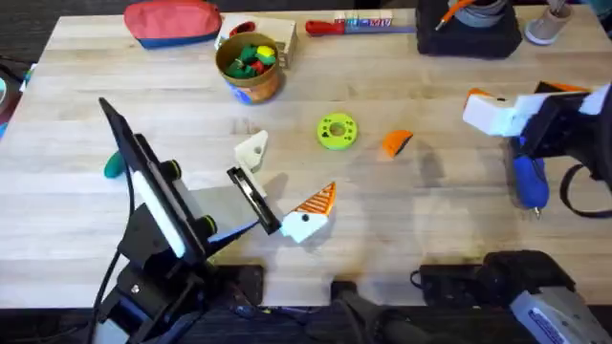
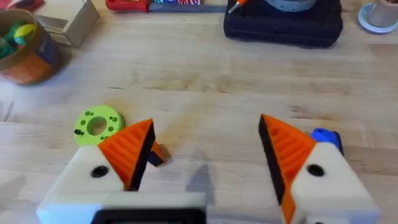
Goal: Pick up the gripper from the table and insert it into the empty holder that is missing its gripper. Then pick up a screw, insert it into the mounting hole, and use the screwdriver to tighten it. Finally, clean up the table by picking up the vegetable and placing it into the bucket.
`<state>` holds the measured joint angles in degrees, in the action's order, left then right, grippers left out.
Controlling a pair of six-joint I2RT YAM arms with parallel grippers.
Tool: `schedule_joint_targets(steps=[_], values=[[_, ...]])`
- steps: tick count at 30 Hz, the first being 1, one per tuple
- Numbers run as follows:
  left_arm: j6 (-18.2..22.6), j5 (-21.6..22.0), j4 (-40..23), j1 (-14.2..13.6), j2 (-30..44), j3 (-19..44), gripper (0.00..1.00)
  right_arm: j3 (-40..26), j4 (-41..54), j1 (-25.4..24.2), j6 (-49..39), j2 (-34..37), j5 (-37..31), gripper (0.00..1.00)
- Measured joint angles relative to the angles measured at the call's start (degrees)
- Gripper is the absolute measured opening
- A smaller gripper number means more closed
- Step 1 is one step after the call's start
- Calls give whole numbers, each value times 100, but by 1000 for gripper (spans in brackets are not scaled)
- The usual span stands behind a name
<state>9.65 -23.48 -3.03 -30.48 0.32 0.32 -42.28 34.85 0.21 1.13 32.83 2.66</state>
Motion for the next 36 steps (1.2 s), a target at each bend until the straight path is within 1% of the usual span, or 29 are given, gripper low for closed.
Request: schedule_joint_targets(steps=[24,27,29,31,36], values=[[-2,-74,0,0,0,0,858,0,8,0,0,1,0,991],[-2,-123,4,0,0,0,859,0,220,0,36,1,0,991],[-23,-248,25,0,0,0,858,0,392,0,46,1,18,991],[-131,-386,71,0,0,0,859,0,593,0,46,1,70,991],[-877,-576,157,0,0,0,859,-124,1250,0,44,124,308,991]])
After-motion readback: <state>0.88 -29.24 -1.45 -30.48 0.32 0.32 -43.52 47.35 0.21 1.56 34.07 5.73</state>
